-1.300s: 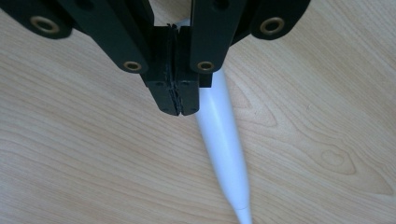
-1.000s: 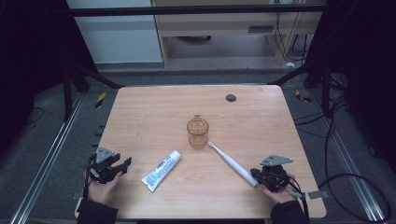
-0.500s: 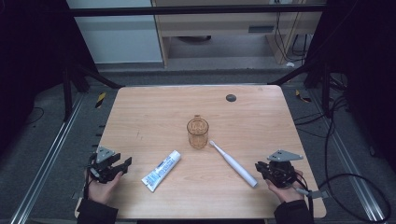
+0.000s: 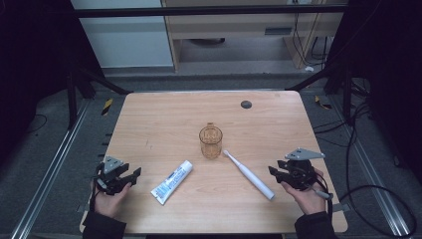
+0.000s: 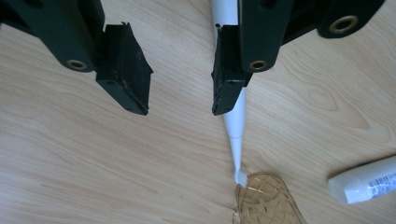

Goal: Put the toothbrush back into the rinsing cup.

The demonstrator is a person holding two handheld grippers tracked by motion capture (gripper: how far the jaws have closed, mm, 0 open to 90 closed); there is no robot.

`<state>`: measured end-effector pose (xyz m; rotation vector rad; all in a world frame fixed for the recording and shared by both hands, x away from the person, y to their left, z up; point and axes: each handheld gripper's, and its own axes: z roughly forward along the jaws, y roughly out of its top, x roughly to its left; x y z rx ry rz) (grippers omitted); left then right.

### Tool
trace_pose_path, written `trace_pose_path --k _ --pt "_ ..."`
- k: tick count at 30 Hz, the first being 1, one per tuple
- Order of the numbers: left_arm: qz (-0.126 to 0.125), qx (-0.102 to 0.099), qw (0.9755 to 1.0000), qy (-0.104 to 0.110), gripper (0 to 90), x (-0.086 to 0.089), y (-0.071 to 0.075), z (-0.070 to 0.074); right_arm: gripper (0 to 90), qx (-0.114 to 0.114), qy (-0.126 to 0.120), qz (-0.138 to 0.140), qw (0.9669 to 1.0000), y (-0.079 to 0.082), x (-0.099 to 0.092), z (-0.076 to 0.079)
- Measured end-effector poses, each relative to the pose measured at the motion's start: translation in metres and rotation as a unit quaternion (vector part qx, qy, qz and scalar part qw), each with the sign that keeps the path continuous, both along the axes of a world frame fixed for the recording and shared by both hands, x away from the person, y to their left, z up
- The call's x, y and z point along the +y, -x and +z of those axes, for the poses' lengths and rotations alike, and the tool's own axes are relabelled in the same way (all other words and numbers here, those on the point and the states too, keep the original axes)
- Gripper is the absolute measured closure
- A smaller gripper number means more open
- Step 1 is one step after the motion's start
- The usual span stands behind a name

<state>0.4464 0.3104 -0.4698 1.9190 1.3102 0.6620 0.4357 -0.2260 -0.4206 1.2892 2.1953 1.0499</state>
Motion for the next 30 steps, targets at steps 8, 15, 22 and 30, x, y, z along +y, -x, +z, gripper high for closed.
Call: trace_pose_path --k 8,15,22,30 --pt "-0.002 0.002 1.0 0.002 45.9 -0.001 -0.001 -0.001 55.5 0.008 0.007 0.015 0.9998 -0.011 0.015 0.007" --pt "-0.005 0.001 1.0 0.0 45.7 -0.002 -0.001 -0.001 56.2 0.013 0.02 0.026 0.9994 -0.022 0.031 0.013" --pt "-0.005 0.002 1.0 0.0 45.5 -0.001 -0.001 -0.002 57.4 0.022 0.042 0.041 0.998 -0.036 0.05 0.013" --pt "-0.006 0.005 1.0 -0.001 45.4 -0.002 -0.002 -0.002 59.0 0.05 0.062 0.053 0.9954 -0.046 0.065 0.007"
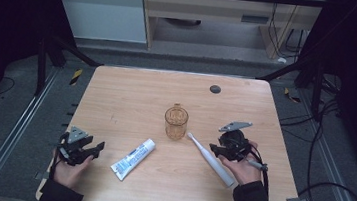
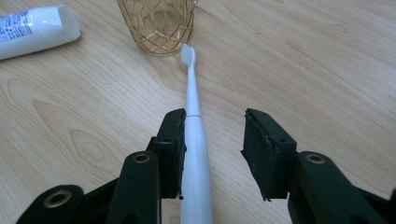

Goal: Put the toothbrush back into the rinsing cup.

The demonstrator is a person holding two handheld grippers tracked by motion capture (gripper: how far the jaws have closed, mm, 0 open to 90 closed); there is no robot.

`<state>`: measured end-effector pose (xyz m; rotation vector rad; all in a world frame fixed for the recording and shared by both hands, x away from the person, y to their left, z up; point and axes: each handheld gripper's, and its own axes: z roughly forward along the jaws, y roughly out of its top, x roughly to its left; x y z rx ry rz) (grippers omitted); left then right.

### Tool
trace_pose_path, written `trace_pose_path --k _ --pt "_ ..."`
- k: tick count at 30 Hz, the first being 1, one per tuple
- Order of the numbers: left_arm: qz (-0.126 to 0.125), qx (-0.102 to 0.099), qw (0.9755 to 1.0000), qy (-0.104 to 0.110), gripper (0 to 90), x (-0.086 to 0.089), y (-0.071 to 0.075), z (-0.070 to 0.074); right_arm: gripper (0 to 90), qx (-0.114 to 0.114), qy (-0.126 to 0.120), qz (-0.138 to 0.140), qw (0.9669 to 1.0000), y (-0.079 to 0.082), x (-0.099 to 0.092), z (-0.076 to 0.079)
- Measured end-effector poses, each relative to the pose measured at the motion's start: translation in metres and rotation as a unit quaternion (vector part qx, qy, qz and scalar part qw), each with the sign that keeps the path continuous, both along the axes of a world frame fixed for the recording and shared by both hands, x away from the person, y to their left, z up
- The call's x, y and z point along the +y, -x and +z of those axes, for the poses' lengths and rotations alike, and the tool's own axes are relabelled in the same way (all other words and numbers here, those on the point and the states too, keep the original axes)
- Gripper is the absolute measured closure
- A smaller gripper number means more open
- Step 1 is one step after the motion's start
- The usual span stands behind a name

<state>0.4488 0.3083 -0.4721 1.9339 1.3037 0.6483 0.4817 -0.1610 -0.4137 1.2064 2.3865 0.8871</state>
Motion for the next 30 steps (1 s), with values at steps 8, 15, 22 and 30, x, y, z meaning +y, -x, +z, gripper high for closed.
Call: trace_pose_path --k 8,15,22,30 --pt "0.0 0.002 1.0 -0.005 45.3 -0.001 0.0 -0.001 59.8 0.025 0.022 0.007 0.9994 -0.007 0.009 -0.008" --pt "0.003 0.003 1.0 -0.006 45.2 0.0 -0.001 -0.002 60.3 0.048 0.042 0.012 0.9979 -0.015 0.016 -0.02" --pt "0.001 0.005 1.0 -0.008 45.2 -0.001 -0.001 -0.002 60.3 0.069 0.046 0.017 0.9964 -0.02 0.021 -0.029" --pt "0.001 0.005 0.9999 -0.009 45.2 -0.001 -0.001 -0.002 60.4 0.087 0.063 0.024 0.9939 -0.023 0.026 -0.036"
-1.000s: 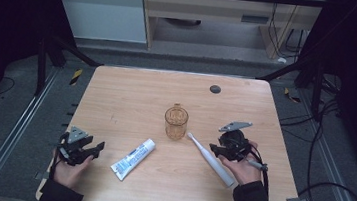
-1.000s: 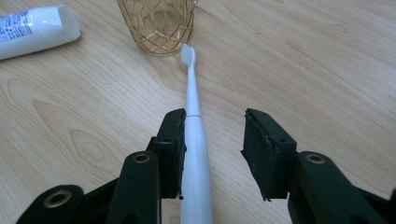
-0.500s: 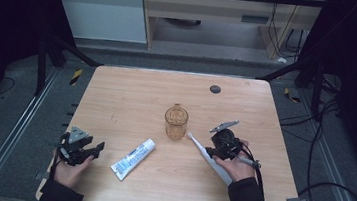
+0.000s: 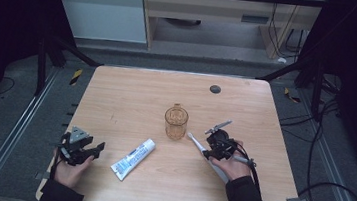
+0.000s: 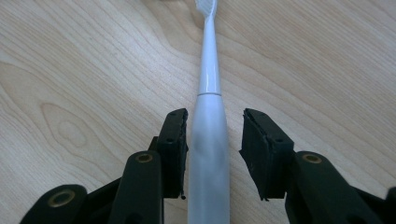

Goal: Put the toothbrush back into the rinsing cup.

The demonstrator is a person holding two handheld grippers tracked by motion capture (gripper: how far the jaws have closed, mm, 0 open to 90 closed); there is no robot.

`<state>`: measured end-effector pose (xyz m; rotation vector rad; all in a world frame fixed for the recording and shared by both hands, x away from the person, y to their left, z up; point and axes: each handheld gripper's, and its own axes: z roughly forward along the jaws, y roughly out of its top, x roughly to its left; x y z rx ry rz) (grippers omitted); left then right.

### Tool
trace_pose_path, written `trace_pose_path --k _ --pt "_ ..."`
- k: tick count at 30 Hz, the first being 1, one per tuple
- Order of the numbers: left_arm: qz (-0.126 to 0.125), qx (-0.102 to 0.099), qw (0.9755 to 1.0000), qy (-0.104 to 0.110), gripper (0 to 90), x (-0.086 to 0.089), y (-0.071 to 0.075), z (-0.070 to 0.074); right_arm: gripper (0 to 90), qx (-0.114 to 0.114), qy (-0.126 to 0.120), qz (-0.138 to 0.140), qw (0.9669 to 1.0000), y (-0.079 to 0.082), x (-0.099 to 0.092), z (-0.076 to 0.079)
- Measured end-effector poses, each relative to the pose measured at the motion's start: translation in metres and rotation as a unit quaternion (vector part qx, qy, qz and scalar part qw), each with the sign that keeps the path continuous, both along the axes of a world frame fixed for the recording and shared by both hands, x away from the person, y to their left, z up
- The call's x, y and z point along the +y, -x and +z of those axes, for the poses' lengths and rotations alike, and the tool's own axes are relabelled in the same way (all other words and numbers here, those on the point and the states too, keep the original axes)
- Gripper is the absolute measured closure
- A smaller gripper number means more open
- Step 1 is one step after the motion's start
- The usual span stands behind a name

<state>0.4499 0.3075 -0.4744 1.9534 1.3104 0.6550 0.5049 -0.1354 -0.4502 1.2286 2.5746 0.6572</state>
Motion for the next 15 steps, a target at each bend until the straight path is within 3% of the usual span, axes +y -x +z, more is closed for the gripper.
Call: trace_pose_path --k 15 --pt "-0.001 0.0 1.0 -0.001 45.2 0.0 0.0 0.0 62.2 0.034 0.021 0.005 0.9992 -0.006 0.004 -0.018"
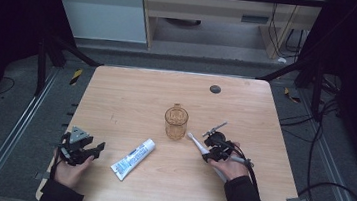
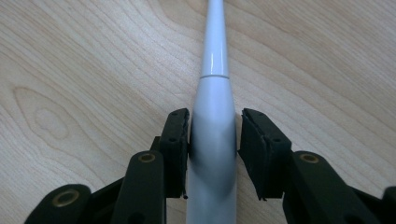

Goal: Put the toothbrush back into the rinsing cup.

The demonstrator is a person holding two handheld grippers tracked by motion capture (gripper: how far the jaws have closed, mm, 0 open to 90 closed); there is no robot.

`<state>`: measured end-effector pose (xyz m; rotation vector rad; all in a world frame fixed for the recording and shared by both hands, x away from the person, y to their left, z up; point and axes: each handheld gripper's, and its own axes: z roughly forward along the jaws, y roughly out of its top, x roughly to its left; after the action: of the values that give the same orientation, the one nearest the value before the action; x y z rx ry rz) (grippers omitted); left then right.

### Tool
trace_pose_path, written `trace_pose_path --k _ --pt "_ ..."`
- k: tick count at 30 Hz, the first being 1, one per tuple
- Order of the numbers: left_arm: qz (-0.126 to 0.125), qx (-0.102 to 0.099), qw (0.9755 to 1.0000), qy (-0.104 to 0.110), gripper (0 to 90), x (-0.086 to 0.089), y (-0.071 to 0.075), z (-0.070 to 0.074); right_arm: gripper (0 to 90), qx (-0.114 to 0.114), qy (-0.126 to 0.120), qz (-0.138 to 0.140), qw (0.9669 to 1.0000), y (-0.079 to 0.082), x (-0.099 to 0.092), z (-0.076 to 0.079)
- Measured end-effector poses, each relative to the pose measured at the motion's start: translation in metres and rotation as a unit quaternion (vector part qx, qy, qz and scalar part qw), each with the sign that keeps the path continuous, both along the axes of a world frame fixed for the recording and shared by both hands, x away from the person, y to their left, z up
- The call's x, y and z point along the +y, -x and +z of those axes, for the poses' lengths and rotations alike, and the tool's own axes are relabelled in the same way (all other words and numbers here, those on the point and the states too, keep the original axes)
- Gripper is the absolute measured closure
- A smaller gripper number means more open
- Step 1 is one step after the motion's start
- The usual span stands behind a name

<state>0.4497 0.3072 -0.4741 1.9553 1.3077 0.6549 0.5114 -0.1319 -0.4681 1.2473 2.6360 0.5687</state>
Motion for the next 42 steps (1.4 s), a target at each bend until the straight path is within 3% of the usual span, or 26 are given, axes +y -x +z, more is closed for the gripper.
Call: trace_pose_path --k 9,24,35,42 --pt "-0.001 0.001 1.0 -0.001 45.1 0.0 0.0 0.0 65.4 0.012 0.004 -0.004 0.9999 -0.001 0.001 -0.004" --pt "-0.001 0.002 1.0 -0.002 45.2 -0.001 -0.001 -0.001 67.0 0.018 -0.003 -0.039 0.9991 0.0 0.0 -0.003" --pt "-0.001 0.0 1.0 -0.001 45.2 -0.001 0.0 0.0 67.2 0.004 -0.027 -0.047 0.9985 0.007 -0.01 0.012" --pt "-0.001 0.0 1.0 -0.001 45.2 -0.001 0.0 0.0 67.2 -0.017 -0.039 -0.049 0.9979 0.011 -0.013 0.023"
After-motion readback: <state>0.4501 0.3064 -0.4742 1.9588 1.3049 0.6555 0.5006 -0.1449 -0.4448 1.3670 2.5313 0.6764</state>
